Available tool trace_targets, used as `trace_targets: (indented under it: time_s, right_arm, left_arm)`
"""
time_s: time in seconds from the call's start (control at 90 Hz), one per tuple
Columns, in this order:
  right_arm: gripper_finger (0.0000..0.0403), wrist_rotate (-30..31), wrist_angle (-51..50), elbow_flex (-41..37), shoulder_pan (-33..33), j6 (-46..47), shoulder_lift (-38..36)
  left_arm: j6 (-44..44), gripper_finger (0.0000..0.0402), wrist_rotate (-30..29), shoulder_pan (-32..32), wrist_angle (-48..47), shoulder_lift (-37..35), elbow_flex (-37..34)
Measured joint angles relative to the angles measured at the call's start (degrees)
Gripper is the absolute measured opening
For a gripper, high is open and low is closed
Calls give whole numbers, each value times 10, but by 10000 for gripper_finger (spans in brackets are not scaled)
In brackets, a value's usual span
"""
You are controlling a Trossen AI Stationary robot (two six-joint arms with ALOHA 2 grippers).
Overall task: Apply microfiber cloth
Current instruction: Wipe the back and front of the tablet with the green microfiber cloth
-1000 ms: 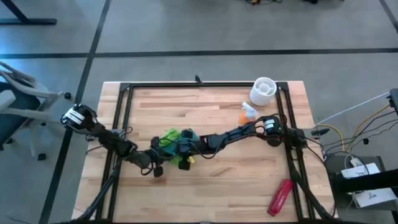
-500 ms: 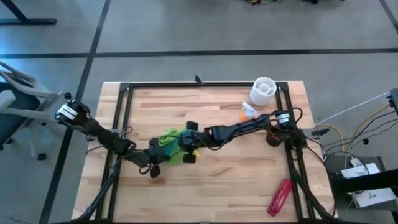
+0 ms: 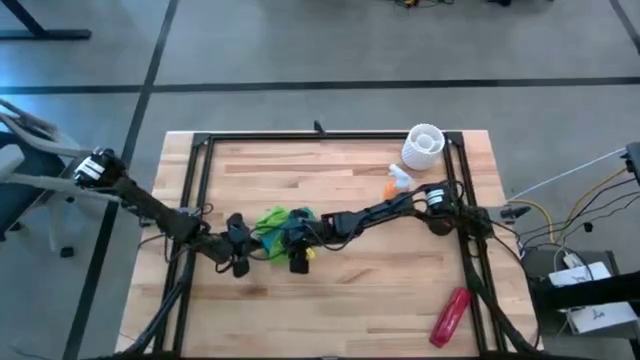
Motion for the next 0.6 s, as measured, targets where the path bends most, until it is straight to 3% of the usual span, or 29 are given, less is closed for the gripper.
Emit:
trace_targets:
  time_s: [0.2,0.389,0.6]
  right_arm:
    - [117,-4,51,1,-26,-17,17]
    - [102,15,51,1,-59,8,18]
    - [89,-18,68,0,-60,-38,20]
  left_arm:
    - [-23,22,44,-2,-15,1,1]
    - [-63,22,38,-1,-78,11,1]
    - [-36,22,-59,-1,-44,40,1]
